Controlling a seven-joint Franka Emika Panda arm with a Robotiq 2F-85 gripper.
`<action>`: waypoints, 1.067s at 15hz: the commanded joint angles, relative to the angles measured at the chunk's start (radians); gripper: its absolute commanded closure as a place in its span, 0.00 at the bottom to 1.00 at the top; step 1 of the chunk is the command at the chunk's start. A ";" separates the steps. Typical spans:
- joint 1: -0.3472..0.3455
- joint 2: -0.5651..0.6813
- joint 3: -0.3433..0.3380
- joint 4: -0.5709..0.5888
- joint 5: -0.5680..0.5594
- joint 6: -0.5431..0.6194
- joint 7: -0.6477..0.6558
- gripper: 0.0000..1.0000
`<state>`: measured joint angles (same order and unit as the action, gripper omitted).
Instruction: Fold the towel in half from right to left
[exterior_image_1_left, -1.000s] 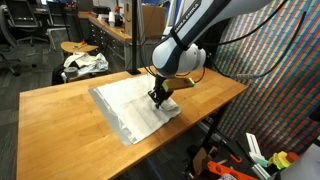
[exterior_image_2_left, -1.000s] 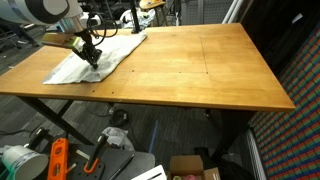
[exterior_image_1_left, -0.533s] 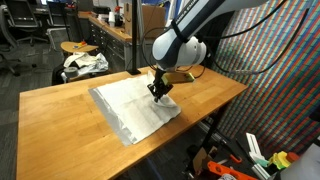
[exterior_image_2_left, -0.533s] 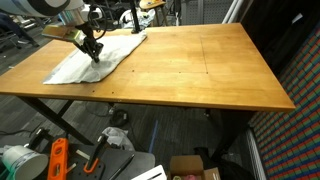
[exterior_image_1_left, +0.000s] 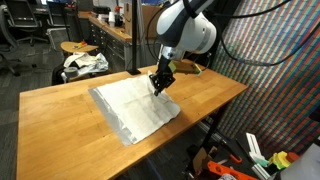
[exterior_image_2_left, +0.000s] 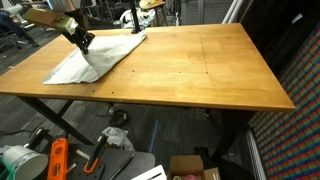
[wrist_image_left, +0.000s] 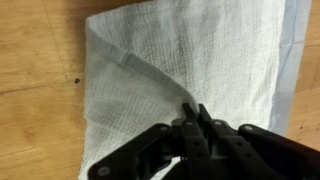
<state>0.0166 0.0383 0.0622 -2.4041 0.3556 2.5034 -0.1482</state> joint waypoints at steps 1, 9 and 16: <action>0.005 -0.092 -0.002 -0.060 0.121 -0.027 -0.140 0.91; 0.069 -0.171 -0.003 -0.173 0.267 -0.016 -0.301 0.92; 0.090 -0.136 -0.007 -0.180 0.249 -0.017 -0.280 0.96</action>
<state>0.0992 -0.0970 0.0636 -2.5847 0.6084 2.4881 -0.4311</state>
